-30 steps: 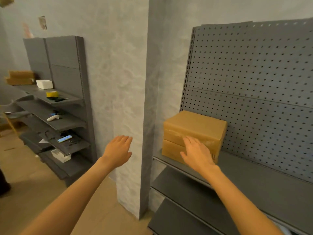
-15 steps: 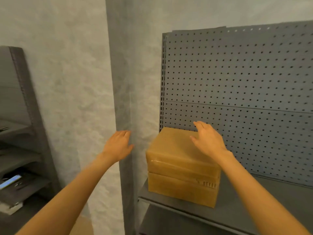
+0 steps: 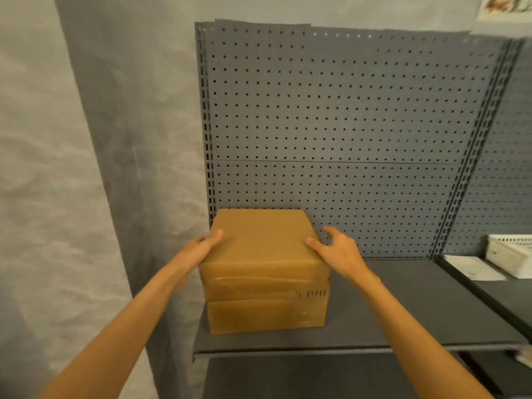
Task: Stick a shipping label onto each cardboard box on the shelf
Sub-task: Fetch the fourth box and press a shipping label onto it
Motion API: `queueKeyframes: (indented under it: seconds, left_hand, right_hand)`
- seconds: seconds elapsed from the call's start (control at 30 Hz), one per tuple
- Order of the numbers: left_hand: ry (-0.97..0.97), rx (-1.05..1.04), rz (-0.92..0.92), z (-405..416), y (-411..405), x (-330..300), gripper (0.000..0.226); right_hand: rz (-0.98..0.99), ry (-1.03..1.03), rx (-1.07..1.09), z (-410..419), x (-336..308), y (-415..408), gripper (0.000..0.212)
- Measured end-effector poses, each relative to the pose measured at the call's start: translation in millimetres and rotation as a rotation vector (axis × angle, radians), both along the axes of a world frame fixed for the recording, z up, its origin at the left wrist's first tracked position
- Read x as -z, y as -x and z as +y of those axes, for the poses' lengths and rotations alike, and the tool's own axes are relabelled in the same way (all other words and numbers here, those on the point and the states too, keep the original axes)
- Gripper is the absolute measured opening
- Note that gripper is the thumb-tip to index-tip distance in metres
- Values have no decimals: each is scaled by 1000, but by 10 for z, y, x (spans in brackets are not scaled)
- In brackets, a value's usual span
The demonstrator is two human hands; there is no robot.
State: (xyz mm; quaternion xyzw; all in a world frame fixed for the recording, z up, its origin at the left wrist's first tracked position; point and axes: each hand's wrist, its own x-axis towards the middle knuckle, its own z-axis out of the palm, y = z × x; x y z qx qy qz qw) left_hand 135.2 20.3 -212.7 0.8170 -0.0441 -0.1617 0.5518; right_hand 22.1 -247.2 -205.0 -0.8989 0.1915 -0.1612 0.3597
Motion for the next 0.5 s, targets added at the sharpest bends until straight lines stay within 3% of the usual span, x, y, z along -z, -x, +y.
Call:
queueKeyframes:
  seconds: [0.17,0.27,0.37,0.5]
  left_hand:
    - [241,24,211,-72,45,39,55]
    - [269,21,229,-61,68,51,46]
    - [275,6,220,-58,91,60,45]
    - [267,-12,183,-56,104,78,48]
  right_hand:
    - [53,-375,51,54,167,-27,81]
    - [75,-616,33,112,189,-11,49]
    - [67,-685,21,106,207,-3,27]
    - [52,-709,32,125,219,12,32]
